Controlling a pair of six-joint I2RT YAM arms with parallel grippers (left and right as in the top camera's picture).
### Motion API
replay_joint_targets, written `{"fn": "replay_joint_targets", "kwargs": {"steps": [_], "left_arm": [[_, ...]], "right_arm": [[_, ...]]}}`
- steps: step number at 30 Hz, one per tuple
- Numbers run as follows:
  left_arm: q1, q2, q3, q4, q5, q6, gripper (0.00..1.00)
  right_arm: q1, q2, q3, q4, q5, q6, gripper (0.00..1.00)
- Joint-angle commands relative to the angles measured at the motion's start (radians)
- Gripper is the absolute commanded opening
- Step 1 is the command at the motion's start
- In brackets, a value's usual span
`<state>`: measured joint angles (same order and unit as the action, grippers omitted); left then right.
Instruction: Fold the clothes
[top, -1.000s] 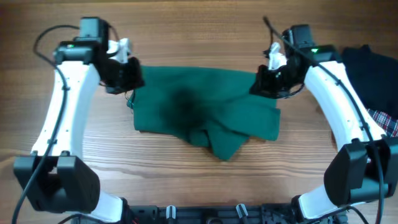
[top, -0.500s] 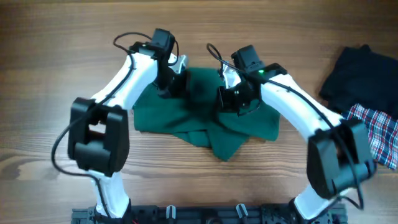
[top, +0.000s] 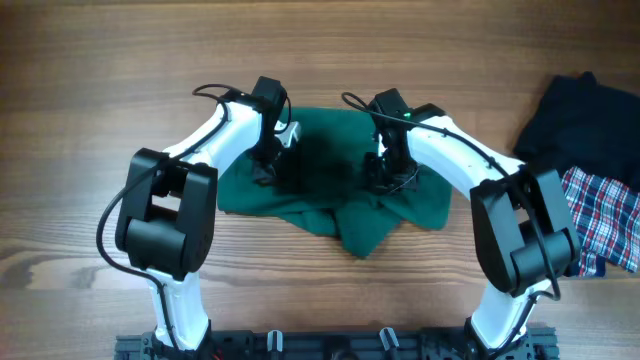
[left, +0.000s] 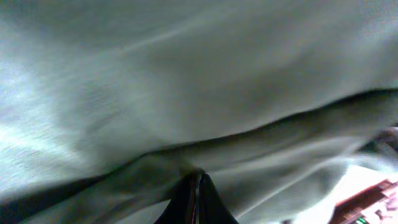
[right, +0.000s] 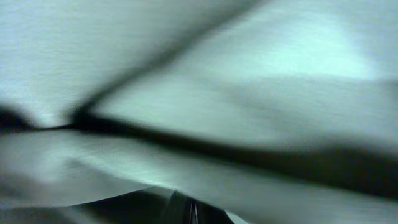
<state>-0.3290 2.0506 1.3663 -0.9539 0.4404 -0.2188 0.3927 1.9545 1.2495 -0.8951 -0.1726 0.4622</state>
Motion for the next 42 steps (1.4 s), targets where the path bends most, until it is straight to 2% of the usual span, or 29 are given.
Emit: {"fn": "replay_joint_targets", "kwargs": {"steps": [1,4,9,12,17,21,22,24,26,27,28,29,30,31,35,36,37,38,42], "left_arm": [[0.003,0.008,-0.018,-0.027,-0.202,-0.065,0.04],[0.037,0.0,-0.018,-0.052,-0.256,-0.078,0.04],[0.08,-0.111,-0.018,-0.044,-0.256,-0.078,0.04],[0.076,-0.214,-0.018,-0.013,-0.255,-0.079,0.04],[0.076,-0.196,-0.022,0.022,-0.256,-0.076,0.04],[0.076,-0.173,-0.022,0.116,-0.256,-0.074,0.04],[0.076,-0.167,-0.022,0.129,-0.256,-0.074,0.04],[0.077,-0.152,-0.022,0.152,-0.269,-0.074,0.04],[0.079,-0.15,-0.022,0.166,-0.355,-0.079,0.23],[0.081,-0.15,-0.022,0.169,-0.371,-0.079,0.27],[0.09,-0.15,-0.022,0.169,-0.39,-0.081,0.43],[0.098,-0.15,-0.022,0.171,-0.39,-0.081,0.45],[0.11,-0.15,-0.022,0.173,-0.389,-0.081,0.53],[0.122,-0.15,-0.022,0.173,-0.389,-0.081,0.71],[0.138,-0.15,-0.022,0.173,-0.386,-0.081,0.74],[0.138,-0.15,-0.022,0.173,-0.385,-0.081,0.78],[0.137,-0.15,-0.022,0.174,-0.381,-0.08,0.89],[0.137,-0.15,-0.022,0.177,-0.369,-0.077,0.95],[0.137,-0.15,-0.022,0.187,-0.348,-0.074,0.96]], "right_arm": [[-0.026,0.013,-0.006,-0.055,0.193,0.1,0.04],[-0.055,0.006,-0.001,-0.098,0.228,0.142,0.04],[-0.065,-0.073,0.063,-0.129,0.152,0.107,0.04],[-0.065,-0.147,0.073,-0.029,-0.109,-0.071,0.04],[-0.065,-0.132,0.064,0.033,-0.063,-0.082,0.05],[-0.065,-0.115,0.064,0.178,-0.069,-0.135,0.12],[-0.065,-0.101,0.064,0.205,-0.08,-0.154,0.12],[-0.065,-0.062,0.064,0.243,-0.137,-0.186,0.04],[-0.056,-0.014,0.064,0.233,-0.209,-0.232,0.04],[-0.049,0.001,0.064,0.228,-0.214,-0.243,0.04],[-0.033,0.024,0.064,0.224,-0.215,-0.256,0.04],[-0.019,0.039,0.064,0.226,-0.211,-0.253,0.04],[-0.011,0.052,0.064,0.226,-0.204,-0.25,0.04],[0.0,0.072,0.064,0.223,-0.163,-0.233,0.04],[0.001,0.109,0.064,0.156,-0.022,-0.162,0.04],[0.001,0.109,0.064,0.129,0.023,-0.133,0.04],[0.001,0.108,0.065,0.099,0.064,-0.095,0.04],[0.001,0.108,0.065,0.063,0.111,-0.042,0.04],[0.001,0.104,0.08,-0.031,0.133,-0.011,0.04]]}}
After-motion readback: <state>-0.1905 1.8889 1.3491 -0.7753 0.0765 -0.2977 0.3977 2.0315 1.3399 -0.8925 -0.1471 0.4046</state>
